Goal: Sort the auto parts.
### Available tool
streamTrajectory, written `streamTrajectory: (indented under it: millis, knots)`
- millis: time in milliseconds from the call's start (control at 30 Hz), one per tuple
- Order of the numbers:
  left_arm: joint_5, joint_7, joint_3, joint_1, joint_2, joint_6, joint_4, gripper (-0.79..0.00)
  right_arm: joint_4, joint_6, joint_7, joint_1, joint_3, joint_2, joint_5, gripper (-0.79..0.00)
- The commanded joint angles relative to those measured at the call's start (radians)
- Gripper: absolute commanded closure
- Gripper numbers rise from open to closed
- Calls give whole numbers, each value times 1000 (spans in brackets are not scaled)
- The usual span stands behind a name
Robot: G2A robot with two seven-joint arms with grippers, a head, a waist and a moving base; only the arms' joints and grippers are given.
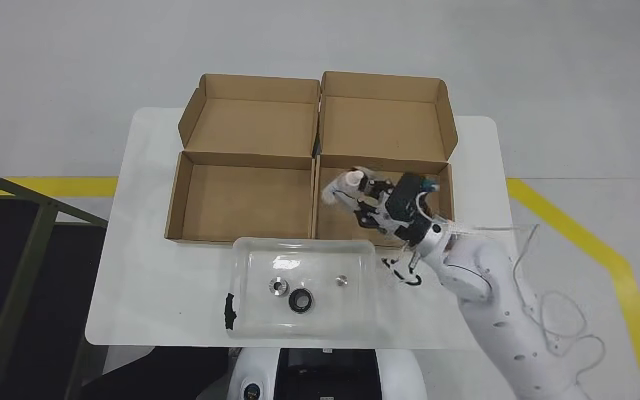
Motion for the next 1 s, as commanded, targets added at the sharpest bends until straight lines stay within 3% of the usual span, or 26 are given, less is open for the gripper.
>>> streamTrajectory:
  millis: [0, 267, 967]
  knots:
    - [0, 0, 0, 0, 0, 0, 0, -785, 19, 33, 8, 6, -13, -2, -38, 0]
    - [0, 0, 0, 0, 0, 0, 0, -785, 91, 110, 58, 36, -64, -13, -118, 0]
    - [0, 0, 0, 0, 0, 0, 0, -785, 235, 186, 151, 121, -160, -48, -123, 0]
